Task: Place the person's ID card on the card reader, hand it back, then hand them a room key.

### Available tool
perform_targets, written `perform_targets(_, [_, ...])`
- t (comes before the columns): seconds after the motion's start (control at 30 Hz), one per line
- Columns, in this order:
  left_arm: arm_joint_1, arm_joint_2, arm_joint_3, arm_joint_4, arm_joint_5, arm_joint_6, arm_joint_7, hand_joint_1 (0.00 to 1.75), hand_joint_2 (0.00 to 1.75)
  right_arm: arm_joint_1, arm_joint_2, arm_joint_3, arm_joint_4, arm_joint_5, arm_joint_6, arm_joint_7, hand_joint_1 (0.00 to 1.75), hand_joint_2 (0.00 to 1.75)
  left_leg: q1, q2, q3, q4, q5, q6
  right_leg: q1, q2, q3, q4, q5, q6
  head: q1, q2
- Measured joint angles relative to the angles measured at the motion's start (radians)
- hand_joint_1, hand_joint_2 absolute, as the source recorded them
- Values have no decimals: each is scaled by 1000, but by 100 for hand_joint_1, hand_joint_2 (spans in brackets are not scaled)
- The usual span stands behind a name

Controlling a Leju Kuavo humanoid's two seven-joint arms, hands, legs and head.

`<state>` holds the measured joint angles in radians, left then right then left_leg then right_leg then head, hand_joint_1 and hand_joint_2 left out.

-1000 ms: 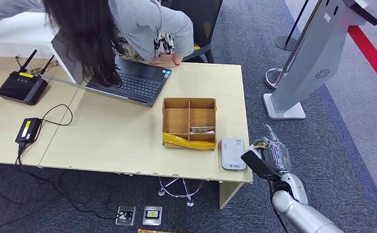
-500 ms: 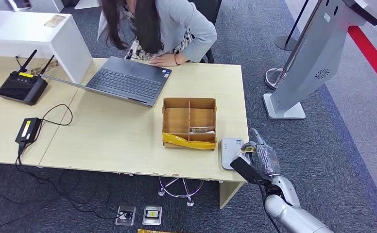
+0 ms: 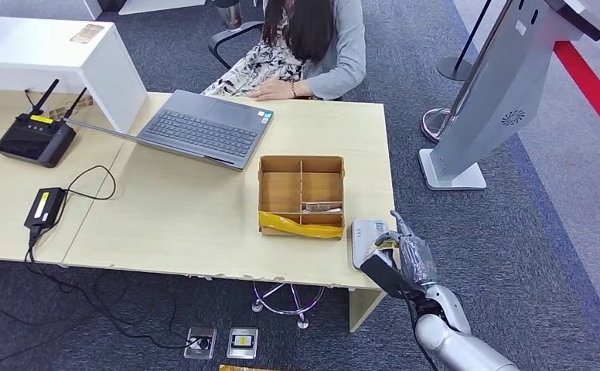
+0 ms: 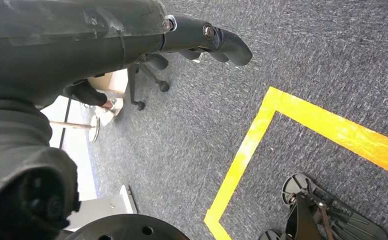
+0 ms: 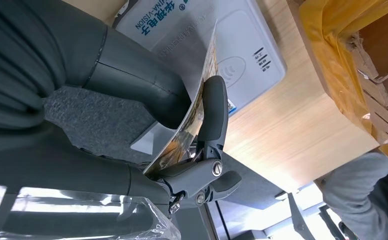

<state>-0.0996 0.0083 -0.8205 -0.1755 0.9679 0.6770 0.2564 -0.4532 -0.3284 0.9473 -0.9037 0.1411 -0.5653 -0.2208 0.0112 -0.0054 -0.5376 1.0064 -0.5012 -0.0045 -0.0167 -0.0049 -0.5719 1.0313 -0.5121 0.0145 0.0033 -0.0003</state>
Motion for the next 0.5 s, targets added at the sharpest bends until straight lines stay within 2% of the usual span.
perform_targets(0.5, [0, -1, -21, 0, 1, 5, 7, 0, 0, -17, 11, 3, 45, -64, -14, -30, 175, 175, 0, 0, 0, 0, 0, 0, 0, 0, 0, 0, 0, 0, 0, 0])
